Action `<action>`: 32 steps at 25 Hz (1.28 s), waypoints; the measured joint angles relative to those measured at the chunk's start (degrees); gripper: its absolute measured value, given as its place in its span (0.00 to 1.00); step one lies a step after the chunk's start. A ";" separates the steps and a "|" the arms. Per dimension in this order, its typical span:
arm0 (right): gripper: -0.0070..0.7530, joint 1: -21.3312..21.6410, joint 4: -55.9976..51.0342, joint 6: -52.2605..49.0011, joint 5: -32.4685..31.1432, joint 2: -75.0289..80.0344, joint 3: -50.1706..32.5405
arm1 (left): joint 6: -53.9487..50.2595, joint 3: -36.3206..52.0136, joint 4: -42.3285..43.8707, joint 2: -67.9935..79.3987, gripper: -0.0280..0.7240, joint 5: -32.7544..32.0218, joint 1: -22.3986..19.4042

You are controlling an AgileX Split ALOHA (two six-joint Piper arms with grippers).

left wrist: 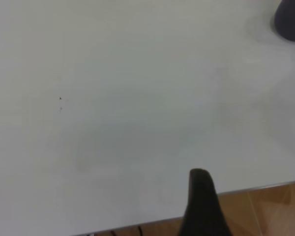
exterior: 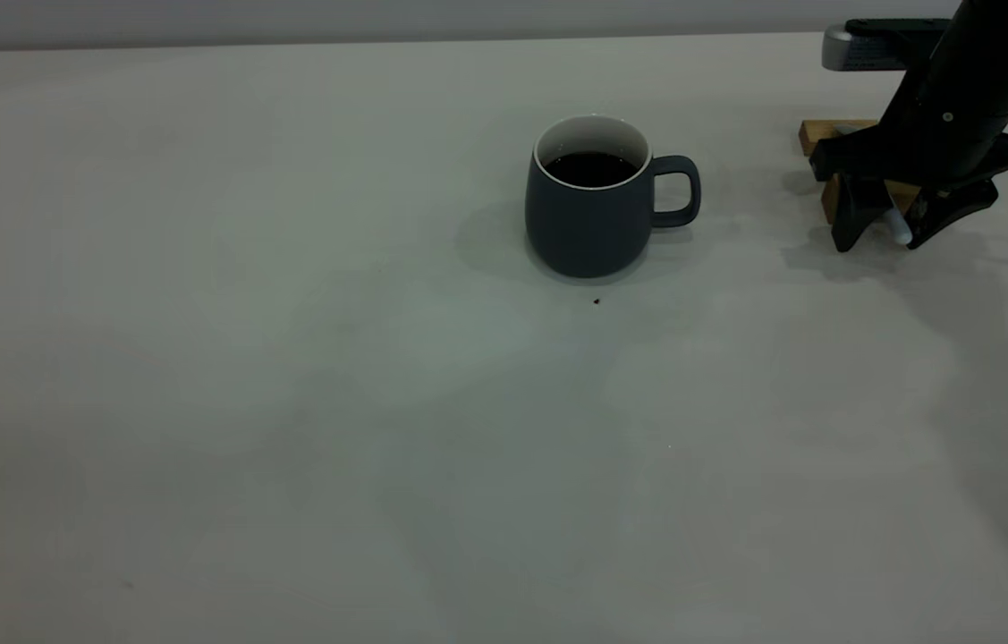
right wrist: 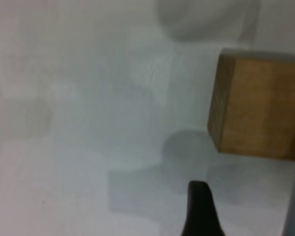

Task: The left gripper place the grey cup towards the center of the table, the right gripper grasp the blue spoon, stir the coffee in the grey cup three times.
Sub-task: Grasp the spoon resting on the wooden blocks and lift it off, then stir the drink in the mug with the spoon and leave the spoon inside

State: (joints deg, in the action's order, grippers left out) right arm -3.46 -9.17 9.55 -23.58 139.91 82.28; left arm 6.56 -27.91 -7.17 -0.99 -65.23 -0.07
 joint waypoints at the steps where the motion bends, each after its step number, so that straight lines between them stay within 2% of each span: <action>1: 0.75 0.00 0.00 0.00 0.17 0.00 0.00 | 0.00 0.00 0.00 0.00 0.82 0.00 0.00; 4: 0.71 0.00 0.05 0.00 0.27 0.00 0.05 | 0.00 0.00 0.00 0.00 0.82 0.00 0.00; 7: 0.58 0.00 0.15 0.00 0.33 0.00 0.05 | 0.00 0.00 0.00 0.00 0.82 0.00 0.00; 13: 0.15 0.00 2.54 -0.54 -0.51 -0.07 0.05 | 0.00 0.00 0.00 0.00 0.82 0.00 0.00; 19: 0.15 0.00 6.65 -4.42 -3.53 -5.37 0.05 | 0.00 0.00 0.00 0.00 0.82 0.00 0.00; 23: 0.15 -0.81 3.35 -3.06 -8.24 -11.49 0.05 | 0.00 0.00 0.00 0.00 0.82 0.00 0.00; 27: 0.15 -3.80 -11.28 2.78 -14.18 -14.56 0.05 | 0.00 0.00 0.00 0.00 0.82 0.00 0.00; 32: 0.15 -5.26 -38.01 10.20 -25.99 -13.33 0.05 | -0.06 0.00 0.00 0.00 0.82 0.00 0.00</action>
State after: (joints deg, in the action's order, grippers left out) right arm -8.72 -47.18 19.76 -49.57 126.58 82.33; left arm 6.50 -27.91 -7.17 -0.99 -65.23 -0.07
